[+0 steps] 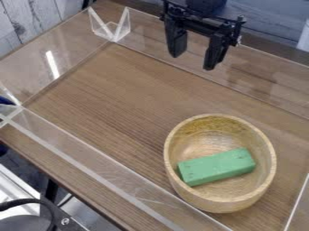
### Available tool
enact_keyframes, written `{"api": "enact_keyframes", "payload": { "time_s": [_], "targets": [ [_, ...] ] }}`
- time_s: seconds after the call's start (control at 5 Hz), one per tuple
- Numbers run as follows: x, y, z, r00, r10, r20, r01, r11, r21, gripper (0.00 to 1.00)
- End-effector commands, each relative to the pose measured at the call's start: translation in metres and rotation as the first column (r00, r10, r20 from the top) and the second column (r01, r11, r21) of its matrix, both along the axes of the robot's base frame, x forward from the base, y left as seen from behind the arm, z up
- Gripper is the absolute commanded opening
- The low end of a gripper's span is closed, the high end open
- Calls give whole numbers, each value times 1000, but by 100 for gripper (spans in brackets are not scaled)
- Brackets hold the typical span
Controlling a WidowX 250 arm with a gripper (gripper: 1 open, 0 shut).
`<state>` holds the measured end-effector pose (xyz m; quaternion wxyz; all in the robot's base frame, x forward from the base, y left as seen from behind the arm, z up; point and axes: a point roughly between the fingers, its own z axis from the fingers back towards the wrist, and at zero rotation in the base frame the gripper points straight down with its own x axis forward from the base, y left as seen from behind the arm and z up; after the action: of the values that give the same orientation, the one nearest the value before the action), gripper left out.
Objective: Remove the green block from inside the brown bowl and put it on the table
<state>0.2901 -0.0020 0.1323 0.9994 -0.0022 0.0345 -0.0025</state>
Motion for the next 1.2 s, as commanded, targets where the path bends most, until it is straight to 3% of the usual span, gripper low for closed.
{"api": "enact_keyframes", "payload": {
  "time_s": [0.0, 0.2, 0.4, 0.8, 1.0],
  "targets": [
    [-8, -9, -8, 999, -30, -23, 29, 1000, -4, 100],
    [-28, -29, -15, 993, -112, -32, 111, 994, -14, 100],
    [-40, -49, -26, 978, -206, -27, 206, 978, -22, 100],
    [-51, -84, -44, 943, -331, -31, 330, 944, -33, 100],
    [-51, -91, -52, 931, -364, -33, 363, 931, -35, 100]
  ]
}}
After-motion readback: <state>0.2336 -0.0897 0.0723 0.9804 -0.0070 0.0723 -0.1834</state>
